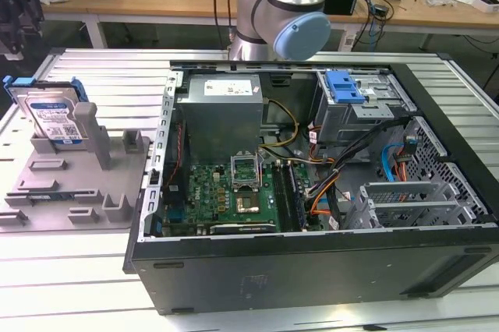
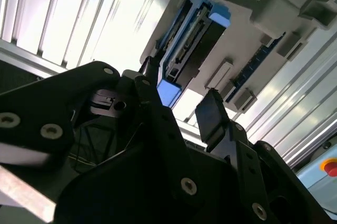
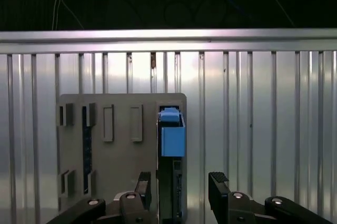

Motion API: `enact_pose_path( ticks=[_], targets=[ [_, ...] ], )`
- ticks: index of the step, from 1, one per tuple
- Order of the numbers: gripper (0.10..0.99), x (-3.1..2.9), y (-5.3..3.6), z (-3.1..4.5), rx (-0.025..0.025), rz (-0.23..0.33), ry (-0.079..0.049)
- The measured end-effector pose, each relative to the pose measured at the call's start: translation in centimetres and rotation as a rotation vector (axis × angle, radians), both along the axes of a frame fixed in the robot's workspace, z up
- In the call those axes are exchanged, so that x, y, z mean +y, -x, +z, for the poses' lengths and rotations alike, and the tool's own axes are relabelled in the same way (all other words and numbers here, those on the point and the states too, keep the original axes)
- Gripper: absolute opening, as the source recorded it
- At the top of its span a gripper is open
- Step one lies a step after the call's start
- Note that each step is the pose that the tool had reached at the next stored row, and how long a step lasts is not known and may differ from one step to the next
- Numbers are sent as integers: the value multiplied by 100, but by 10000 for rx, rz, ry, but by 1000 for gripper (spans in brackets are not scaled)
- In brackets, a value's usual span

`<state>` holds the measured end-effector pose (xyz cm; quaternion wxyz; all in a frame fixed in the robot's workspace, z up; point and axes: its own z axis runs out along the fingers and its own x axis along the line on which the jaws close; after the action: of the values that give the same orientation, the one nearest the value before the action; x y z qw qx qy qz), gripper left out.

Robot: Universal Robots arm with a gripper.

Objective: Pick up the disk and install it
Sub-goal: 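Pick up the disk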

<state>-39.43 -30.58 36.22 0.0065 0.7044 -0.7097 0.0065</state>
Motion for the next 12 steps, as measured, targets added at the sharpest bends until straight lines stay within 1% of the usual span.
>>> enact_pose_path(
  ticks=[2,12],
  targets=[
    [557,-2,32,-21,-2,0,-1],
    [557,-7,119,-109,0,-11,0]
  ],
)
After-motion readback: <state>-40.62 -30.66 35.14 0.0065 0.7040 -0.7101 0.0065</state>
